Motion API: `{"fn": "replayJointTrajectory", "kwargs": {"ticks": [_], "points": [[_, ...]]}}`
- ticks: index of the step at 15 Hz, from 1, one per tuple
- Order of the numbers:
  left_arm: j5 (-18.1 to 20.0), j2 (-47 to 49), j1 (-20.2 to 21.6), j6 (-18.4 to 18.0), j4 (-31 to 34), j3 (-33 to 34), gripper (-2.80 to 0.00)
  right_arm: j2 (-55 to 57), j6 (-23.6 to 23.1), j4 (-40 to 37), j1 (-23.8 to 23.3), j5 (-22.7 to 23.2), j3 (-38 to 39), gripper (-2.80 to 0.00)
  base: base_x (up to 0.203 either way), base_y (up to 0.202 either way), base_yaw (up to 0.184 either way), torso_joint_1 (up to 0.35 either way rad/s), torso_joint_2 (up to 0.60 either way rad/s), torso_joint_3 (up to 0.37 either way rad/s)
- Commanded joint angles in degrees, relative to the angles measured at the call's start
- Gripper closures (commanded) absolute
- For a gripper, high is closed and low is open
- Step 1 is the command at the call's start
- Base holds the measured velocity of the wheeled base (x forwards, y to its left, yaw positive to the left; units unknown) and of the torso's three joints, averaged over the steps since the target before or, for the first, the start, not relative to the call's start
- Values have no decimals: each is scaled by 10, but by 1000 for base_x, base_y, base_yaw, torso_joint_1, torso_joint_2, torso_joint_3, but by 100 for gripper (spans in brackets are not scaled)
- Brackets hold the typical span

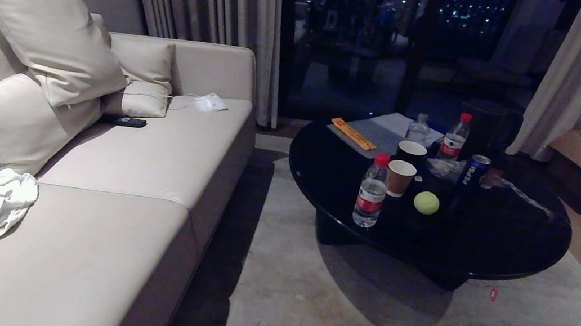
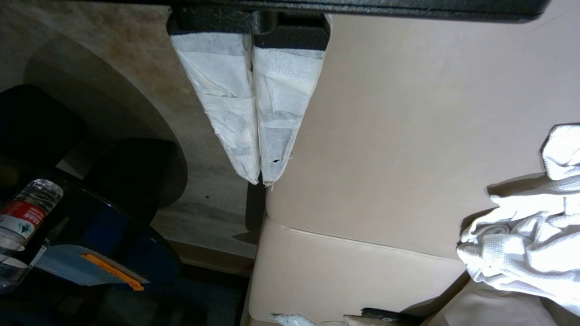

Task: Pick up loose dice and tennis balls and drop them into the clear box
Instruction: Pick up the ball on the table

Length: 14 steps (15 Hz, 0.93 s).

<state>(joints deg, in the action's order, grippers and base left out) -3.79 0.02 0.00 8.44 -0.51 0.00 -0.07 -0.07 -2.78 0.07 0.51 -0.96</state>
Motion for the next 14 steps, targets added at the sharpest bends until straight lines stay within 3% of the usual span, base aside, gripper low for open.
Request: {"fn": "replayJointTrajectory", "kwargs": {"ticks": [1,5,11,14], "points": [[-1,0,0,1,0,0,0,0,1,0,0,0,0,0,0,0,0,0,0,0],[0,1,0,1,0,0,0,0,1,0,0,0,-1,0,0,0,0,0,0,0],[0,0,0,1,0,0,0,0,0,0,0,0,0,0,1,6,-147,2,1,2],[-1,1,0,1,0,0,0,1,0,0,0,0,0,0,-1,2,-66,2,1,2]]}}
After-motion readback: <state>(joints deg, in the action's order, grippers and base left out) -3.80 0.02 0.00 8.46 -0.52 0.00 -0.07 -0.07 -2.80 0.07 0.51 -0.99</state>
